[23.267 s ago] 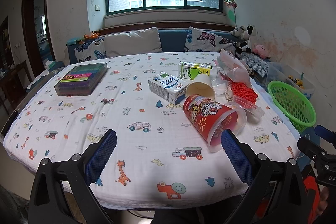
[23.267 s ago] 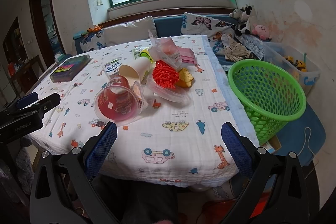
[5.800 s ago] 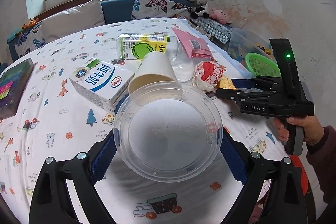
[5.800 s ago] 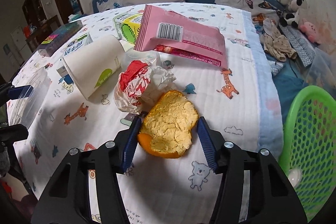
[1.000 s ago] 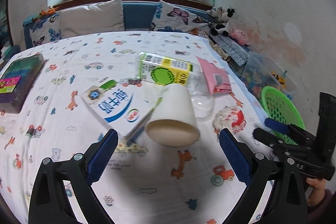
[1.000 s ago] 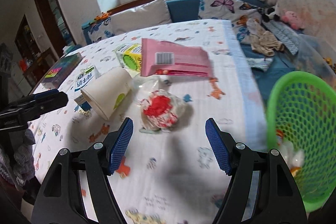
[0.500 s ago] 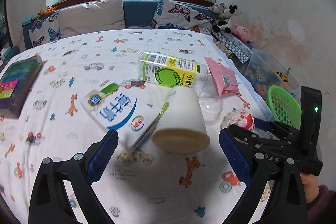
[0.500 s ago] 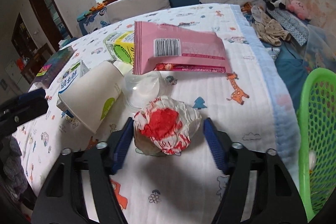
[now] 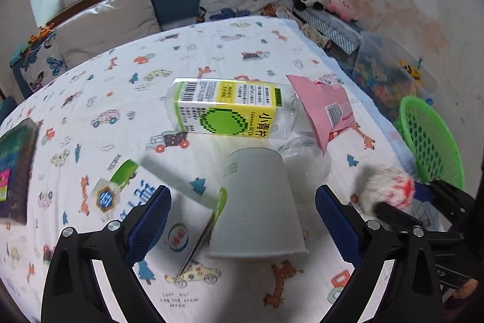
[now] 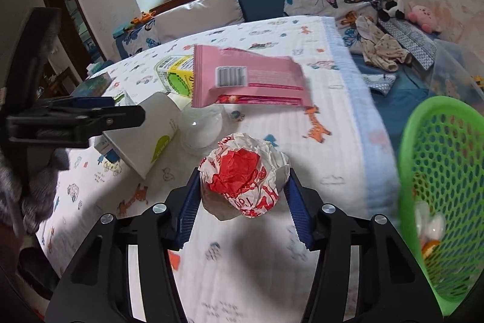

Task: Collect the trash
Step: 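Grasp the white paper cup with the left tool while the right tool carries the paper to the basket, then release the crumpled paper into the basket with the right tool while the left tool drops the cup in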

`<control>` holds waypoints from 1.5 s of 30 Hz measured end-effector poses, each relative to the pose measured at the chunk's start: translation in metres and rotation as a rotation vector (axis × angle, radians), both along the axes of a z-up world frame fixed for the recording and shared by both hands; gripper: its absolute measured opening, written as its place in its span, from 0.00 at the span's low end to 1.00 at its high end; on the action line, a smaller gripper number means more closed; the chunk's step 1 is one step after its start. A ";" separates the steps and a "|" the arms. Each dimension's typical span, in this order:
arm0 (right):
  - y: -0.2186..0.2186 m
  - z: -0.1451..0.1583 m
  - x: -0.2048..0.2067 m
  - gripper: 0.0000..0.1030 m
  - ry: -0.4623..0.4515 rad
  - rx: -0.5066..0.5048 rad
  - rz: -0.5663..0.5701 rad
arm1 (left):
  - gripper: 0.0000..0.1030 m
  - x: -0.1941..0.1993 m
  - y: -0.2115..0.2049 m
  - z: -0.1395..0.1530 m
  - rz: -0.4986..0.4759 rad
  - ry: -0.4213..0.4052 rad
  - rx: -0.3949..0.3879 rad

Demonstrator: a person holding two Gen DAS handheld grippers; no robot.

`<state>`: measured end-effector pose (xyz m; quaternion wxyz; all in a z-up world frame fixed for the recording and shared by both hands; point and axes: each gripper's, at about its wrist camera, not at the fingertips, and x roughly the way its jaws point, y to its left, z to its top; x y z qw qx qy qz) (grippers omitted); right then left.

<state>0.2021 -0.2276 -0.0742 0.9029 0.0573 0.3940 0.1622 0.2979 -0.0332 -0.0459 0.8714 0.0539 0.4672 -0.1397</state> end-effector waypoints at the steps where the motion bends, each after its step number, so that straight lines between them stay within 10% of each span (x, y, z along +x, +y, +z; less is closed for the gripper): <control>1: -0.002 0.001 -0.001 0.53 -0.003 -0.002 -0.005 | 0.91 0.004 -0.002 -0.001 -0.005 0.014 0.004; 8: -0.024 0.011 -0.014 0.53 -0.023 -0.008 -0.039 | 0.89 0.019 -0.013 -0.013 -0.048 0.077 0.052; 17: -0.057 0.015 -0.028 0.53 -0.031 -0.022 -0.109 | 0.56 0.022 -0.018 -0.021 -0.077 0.115 0.050; 33: -0.154 0.003 -0.045 0.53 0.000 -0.069 -0.348 | 0.55 -0.030 -0.006 0.037 -0.082 -0.035 -0.040; 45: -0.208 -0.002 -0.060 0.67 -0.001 -0.112 -0.469 | 0.55 -0.050 -0.087 0.068 -0.253 -0.091 -0.124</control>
